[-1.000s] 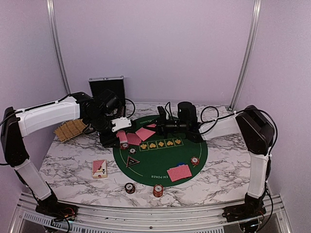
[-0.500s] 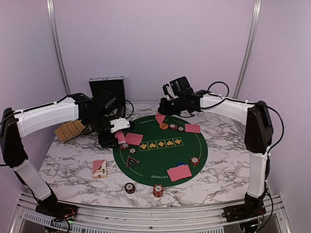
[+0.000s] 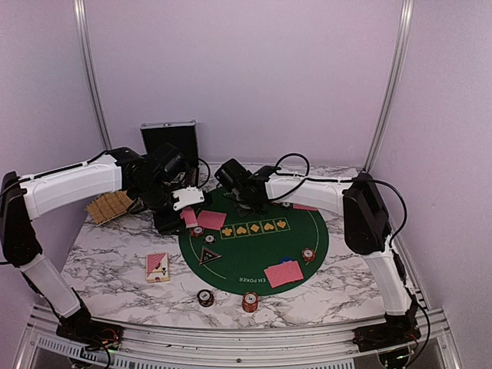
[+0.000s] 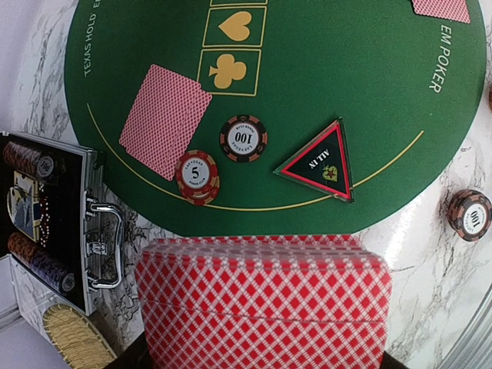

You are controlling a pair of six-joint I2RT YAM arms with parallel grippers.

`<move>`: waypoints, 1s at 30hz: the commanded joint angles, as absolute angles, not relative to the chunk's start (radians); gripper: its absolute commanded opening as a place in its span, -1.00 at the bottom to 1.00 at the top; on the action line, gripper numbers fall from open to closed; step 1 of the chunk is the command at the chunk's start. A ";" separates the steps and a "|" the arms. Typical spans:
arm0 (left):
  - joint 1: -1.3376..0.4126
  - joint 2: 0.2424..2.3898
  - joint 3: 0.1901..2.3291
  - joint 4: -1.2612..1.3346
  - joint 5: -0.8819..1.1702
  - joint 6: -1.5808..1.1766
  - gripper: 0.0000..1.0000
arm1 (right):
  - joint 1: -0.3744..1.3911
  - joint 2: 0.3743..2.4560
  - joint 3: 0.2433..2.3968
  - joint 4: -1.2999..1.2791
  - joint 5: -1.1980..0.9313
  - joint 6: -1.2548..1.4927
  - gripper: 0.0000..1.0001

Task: Distribute texas hold em gaming equipment

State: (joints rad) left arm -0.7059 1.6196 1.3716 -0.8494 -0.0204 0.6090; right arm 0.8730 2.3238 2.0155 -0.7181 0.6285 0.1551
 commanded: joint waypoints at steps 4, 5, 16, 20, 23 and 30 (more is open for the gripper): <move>-0.704 1.584 1.366 -0.850 -0.020 0.605 -1.00 | 0.894 2.355 2.027 -0.747 0.691 0.149 -1.00; -0.704 1.584 1.366 -0.850 -0.021 0.606 -1.00 | 0.897 2.355 2.011 -0.737 0.672 0.155 -1.00; -0.704 1.597 1.381 -0.851 -0.020 0.604 -1.00 | 0.917 2.364 1.939 -0.689 0.530 0.208 -0.62; -0.703 1.603 1.389 -0.853 -0.019 0.605 -1.00 | 0.918 2.336 1.885 -0.655 0.452 0.228 -0.49; -0.704 1.607 1.394 -0.854 -0.016 0.602 -1.00 | 0.920 2.317 1.843 -0.618 0.405 0.235 -0.33; -0.704 1.609 1.392 -0.854 -0.015 0.603 -1.00 | 0.924 2.302 1.801 -0.595 0.301 0.274 -0.14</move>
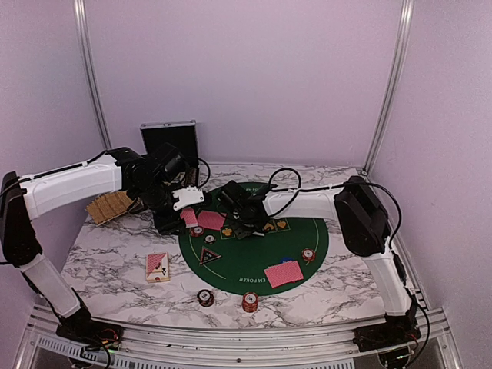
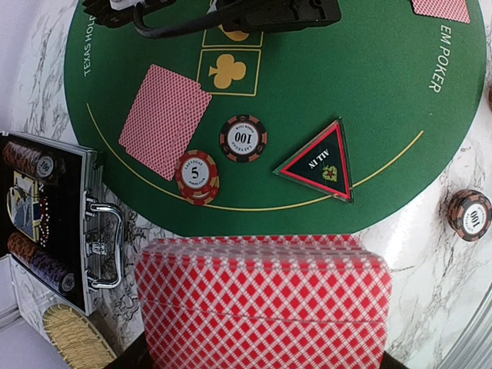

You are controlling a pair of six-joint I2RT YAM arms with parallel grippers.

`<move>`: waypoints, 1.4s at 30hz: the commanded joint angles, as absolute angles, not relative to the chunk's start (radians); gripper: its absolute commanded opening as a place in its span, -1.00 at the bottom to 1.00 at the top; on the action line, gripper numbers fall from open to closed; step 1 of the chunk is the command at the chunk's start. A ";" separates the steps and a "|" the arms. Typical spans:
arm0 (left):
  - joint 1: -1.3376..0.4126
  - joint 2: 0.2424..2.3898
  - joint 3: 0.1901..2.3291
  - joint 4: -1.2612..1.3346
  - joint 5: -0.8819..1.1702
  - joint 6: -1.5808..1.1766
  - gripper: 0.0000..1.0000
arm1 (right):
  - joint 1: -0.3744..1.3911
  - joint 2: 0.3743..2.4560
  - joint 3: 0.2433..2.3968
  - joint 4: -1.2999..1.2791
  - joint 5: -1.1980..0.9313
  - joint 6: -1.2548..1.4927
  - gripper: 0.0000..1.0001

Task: Distribute texas hold em gaming equipment

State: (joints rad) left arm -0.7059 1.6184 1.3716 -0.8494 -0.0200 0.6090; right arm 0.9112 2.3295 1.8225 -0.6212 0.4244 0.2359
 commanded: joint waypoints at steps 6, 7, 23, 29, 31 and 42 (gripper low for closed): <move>-0.704 1.610 1.394 -0.856 -0.012 0.601 -1.00 | 0.926 2.258 1.773 -0.557 0.188 0.303 0.32; -0.704 1.609 1.395 -0.856 -0.011 0.601 -1.00 | 0.927 2.251 1.771 -0.557 0.182 0.308 0.39; -0.704 1.603 1.384 -0.856 -0.013 0.602 -1.00 | 0.769 1.980 1.455 -0.404 -0.189 0.492 0.63; -0.704 1.603 1.389 -0.857 -0.012 0.598 -1.00 | 0.687 1.909 1.227 -0.241 -0.389 0.601 0.69; -0.703 1.603 1.387 -0.857 -0.012 0.598 -1.00 | 0.668 1.906 1.178 -0.186 -0.430 0.634 0.69; -0.704 1.598 1.376 -0.857 -0.017 0.601 -1.00 | 0.607 1.989 1.142 -0.044 -0.568 0.715 0.69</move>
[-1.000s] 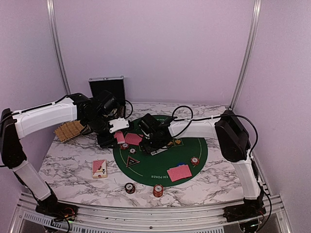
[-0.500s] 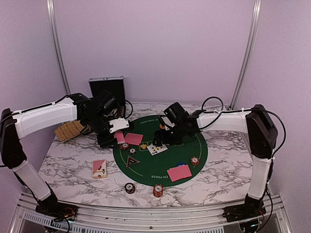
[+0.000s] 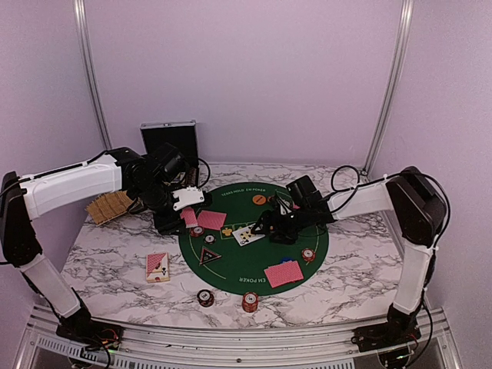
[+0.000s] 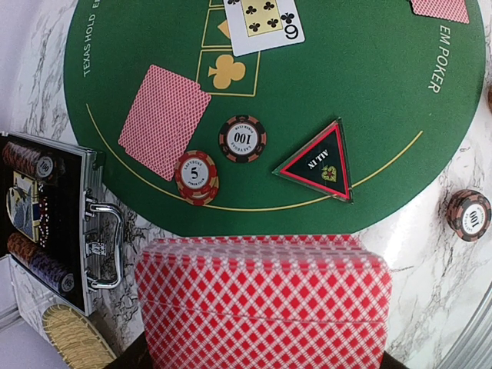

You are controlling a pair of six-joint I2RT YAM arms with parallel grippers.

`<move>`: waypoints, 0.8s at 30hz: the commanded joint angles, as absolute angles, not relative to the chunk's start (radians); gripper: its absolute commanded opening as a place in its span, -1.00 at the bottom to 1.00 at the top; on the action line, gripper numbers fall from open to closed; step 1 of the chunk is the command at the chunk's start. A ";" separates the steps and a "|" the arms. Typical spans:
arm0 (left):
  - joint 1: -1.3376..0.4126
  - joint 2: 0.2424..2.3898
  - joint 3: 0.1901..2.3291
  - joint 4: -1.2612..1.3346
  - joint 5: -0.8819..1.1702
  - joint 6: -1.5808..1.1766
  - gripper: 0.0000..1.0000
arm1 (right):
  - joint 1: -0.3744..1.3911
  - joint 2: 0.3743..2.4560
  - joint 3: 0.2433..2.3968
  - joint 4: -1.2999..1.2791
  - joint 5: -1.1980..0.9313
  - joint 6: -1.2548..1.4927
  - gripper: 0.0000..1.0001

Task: Distribute texas hold em gaming equipment

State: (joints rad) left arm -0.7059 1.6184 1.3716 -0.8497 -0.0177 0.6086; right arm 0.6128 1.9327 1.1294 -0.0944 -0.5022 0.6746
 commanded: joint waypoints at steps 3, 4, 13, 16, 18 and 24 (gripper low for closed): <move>-0.704 1.598 1.379 -0.857 -0.018 0.601 -1.00 | 0.606 2.014 1.164 -0.035 -0.578 0.723 0.70; -0.704 1.598 1.378 -0.856 -0.018 0.601 -1.00 | 0.605 2.020 1.171 -0.035 -0.578 0.725 0.69; -0.702 1.594 1.378 -0.857 -0.020 0.603 -1.00 | 0.585 2.067 1.232 -0.057 -0.546 0.713 0.68; -0.703 1.595 1.382 -0.857 -0.017 0.603 -1.00 | 0.584 2.085 1.260 -0.071 -0.537 0.703 0.68; -0.702 1.595 1.382 -0.857 -0.016 0.601 -1.00 | 0.584 2.097 1.280 -0.076 -0.542 0.700 0.68; -0.702 1.595 1.384 -0.857 -0.019 0.602 -1.00 | 0.584 2.138 1.352 -0.078 -0.569 0.700 0.68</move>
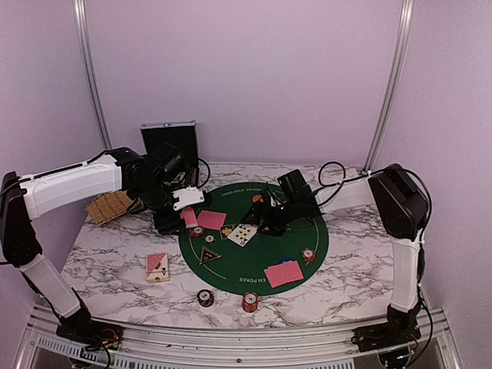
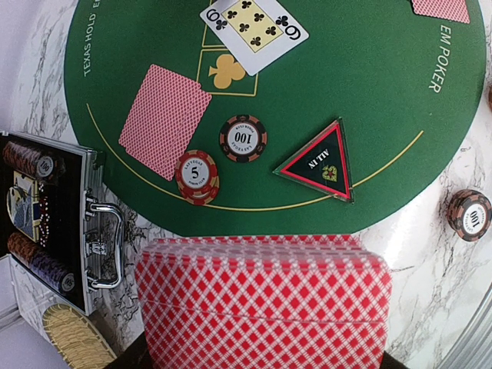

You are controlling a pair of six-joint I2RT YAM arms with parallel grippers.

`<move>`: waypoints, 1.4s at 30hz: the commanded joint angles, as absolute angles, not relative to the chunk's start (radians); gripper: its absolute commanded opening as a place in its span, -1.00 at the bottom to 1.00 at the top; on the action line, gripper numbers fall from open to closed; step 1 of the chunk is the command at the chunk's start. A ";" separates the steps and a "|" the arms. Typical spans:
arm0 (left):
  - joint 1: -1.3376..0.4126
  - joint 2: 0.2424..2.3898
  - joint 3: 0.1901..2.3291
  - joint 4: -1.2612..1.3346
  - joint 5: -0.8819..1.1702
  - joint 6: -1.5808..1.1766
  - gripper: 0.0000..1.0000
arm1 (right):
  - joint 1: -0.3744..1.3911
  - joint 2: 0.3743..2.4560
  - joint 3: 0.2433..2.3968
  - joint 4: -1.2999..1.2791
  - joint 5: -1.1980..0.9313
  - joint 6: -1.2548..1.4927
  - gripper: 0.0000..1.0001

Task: Distribute texas hold em gaming equipment

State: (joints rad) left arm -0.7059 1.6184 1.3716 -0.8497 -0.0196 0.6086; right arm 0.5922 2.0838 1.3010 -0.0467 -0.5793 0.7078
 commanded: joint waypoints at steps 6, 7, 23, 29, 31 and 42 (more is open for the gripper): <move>-0.703 1.600 1.389 -0.857 -0.017 0.601 -1.00 | 0.584 2.158 1.424 -0.110 -0.572 0.687 0.67; -0.703 1.601 1.391 -0.857 -0.017 0.599 -1.00 | 0.584 2.147 1.436 -0.123 -0.563 0.679 0.67; -0.703 1.615 1.416 -0.857 -0.011 0.590 -1.00 | 0.728 2.017 1.343 0.261 -0.751 0.957 0.75; -0.702 1.618 1.430 -0.856 -0.008 0.587 -1.00 | 0.775 2.074 1.344 0.444 -0.822 1.099 0.77; -0.703 1.618 1.428 -0.856 -0.009 0.587 -1.00 | 0.784 2.088 1.338 0.506 -0.835 1.141 0.78; -0.703 1.624 1.434 -0.856 -0.005 0.587 -1.00 | 0.821 2.166 1.361 0.699 -0.873 1.294 0.79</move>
